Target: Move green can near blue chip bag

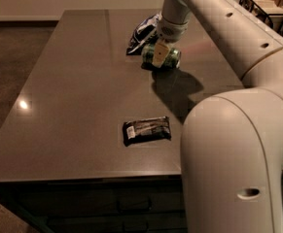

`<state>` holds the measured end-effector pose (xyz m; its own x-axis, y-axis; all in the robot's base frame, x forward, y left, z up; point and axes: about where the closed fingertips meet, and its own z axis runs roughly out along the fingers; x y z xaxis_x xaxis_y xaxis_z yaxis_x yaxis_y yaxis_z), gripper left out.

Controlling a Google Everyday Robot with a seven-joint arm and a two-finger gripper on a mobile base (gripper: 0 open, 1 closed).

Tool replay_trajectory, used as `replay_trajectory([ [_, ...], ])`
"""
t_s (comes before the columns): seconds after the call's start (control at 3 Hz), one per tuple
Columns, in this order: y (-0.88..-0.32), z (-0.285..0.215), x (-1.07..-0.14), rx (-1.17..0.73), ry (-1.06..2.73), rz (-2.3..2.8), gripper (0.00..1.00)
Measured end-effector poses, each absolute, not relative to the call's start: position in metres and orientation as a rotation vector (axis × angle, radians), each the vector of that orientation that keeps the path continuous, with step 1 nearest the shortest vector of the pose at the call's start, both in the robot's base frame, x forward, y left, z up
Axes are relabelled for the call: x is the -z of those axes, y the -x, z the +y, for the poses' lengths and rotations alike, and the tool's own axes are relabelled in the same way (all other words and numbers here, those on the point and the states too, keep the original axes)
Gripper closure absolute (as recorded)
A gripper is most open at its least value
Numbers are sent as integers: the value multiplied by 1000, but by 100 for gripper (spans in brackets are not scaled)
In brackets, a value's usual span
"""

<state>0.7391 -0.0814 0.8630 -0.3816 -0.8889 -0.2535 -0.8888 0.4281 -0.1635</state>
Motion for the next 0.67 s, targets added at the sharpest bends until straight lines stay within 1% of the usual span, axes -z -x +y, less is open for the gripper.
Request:
replay_trajectory([
  [0.33,-740,-80,-859,-3,1535,2383,14],
  [0.67,-742,-78,-856,-4,1536,2382,0],
])
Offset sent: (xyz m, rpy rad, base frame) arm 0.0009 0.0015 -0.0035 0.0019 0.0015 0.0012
